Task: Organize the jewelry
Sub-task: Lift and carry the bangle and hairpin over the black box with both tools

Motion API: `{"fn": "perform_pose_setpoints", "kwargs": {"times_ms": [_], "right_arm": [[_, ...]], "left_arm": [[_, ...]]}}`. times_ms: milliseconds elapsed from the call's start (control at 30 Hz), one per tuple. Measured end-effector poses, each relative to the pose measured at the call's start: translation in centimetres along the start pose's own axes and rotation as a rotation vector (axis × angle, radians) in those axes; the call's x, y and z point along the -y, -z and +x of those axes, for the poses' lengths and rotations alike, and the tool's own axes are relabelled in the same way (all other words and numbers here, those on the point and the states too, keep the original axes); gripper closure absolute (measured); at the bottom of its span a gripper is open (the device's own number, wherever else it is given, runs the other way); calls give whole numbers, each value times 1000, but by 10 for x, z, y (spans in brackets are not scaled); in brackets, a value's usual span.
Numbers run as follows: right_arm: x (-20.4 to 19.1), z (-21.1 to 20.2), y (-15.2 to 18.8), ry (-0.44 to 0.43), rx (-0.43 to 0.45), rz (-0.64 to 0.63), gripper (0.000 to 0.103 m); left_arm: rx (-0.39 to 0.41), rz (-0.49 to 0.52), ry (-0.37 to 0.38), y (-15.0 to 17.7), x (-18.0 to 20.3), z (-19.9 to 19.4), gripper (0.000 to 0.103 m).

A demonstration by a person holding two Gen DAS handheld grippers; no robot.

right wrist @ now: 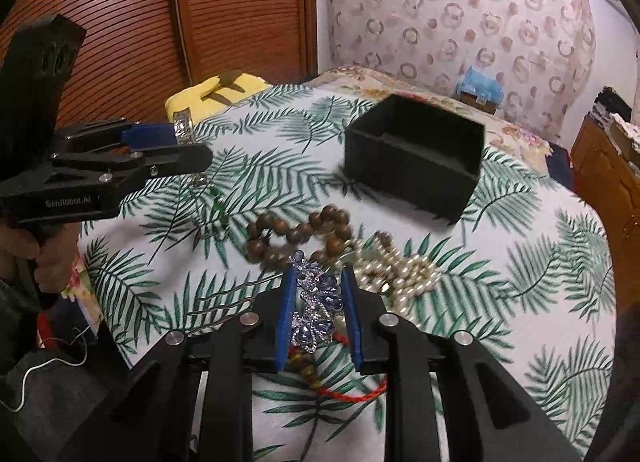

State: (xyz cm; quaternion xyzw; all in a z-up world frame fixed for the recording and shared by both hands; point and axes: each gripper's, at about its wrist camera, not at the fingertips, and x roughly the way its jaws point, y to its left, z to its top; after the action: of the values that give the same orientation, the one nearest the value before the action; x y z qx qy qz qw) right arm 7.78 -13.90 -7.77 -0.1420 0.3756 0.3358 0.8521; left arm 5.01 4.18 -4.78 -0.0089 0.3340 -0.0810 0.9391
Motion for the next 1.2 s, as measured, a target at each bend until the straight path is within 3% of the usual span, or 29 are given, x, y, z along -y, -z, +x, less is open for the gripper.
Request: {"fn": "perform_pose_setpoints", "kwargs": {"times_ms": [400,767,933,1200], "right_arm": [[41,-6,-53,74,55,-48,78],[108,33,-117,132,79,-31,78],[126,63,-132,148,74,-31,78],[129,95,-126,100,40,-44,76]], "left_arm": [[36,18,21,-35,5,15,46],[58,26,17,-78,4,41,46],[52,16,13,-93,0,57,46],[32,24,-6,-109,2,79,46]]}}
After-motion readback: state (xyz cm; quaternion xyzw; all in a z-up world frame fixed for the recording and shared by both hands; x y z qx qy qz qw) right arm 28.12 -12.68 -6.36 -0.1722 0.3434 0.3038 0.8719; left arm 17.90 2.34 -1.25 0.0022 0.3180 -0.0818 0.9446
